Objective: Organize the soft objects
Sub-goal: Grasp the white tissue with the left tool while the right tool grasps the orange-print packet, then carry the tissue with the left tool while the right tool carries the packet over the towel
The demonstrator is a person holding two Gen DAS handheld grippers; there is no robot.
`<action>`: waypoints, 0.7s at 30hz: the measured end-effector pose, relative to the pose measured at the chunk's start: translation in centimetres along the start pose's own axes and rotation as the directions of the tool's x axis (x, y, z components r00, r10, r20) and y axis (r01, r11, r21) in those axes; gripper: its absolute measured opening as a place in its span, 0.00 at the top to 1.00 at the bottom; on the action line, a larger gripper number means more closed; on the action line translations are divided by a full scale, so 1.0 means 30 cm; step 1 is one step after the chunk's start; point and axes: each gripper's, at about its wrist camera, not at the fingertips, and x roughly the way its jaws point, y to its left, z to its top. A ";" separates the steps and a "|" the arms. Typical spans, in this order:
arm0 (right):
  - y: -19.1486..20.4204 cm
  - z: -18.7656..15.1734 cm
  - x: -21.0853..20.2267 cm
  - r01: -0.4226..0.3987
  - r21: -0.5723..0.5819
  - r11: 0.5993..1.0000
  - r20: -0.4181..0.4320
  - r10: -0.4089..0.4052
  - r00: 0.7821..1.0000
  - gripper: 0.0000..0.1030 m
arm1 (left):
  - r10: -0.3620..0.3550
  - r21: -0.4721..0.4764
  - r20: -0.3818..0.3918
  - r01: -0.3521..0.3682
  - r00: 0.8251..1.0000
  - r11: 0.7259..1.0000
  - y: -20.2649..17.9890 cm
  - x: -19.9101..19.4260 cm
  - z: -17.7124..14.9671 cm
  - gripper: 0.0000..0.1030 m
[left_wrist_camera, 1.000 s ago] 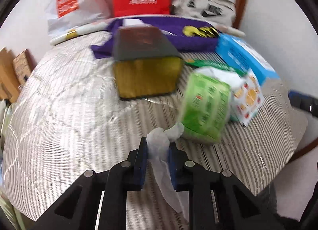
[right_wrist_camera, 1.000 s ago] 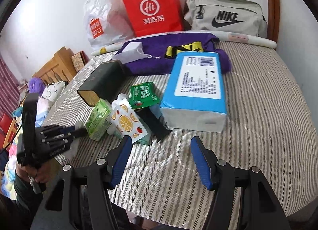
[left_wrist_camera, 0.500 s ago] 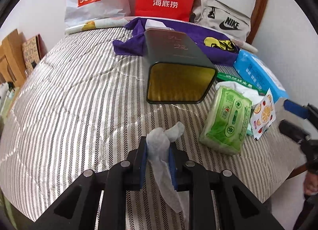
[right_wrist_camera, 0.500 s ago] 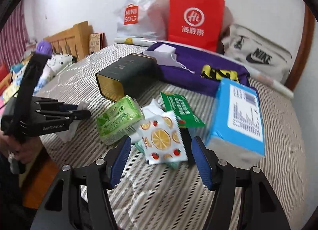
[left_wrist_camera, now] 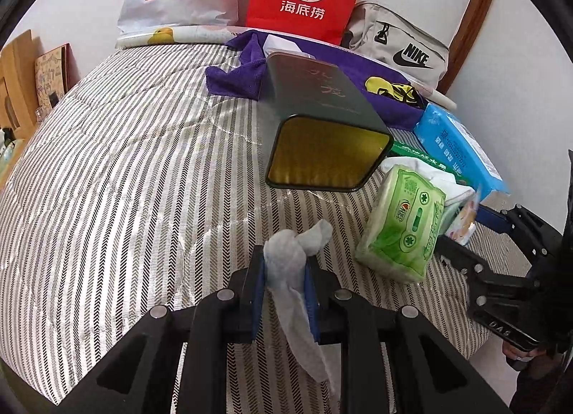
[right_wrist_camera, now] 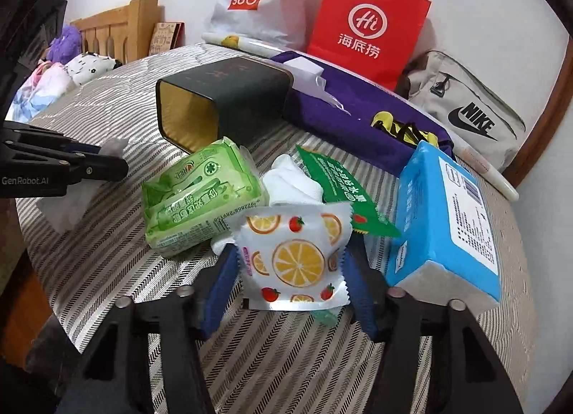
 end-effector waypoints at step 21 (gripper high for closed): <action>-0.224 -0.176 -0.157 -0.040 0.251 0.967 0.022 0.036 0.999 0.58 | 0.061 0.012 0.009 -0.061 0.998 0.998 -0.065 -0.003 -0.026 0.81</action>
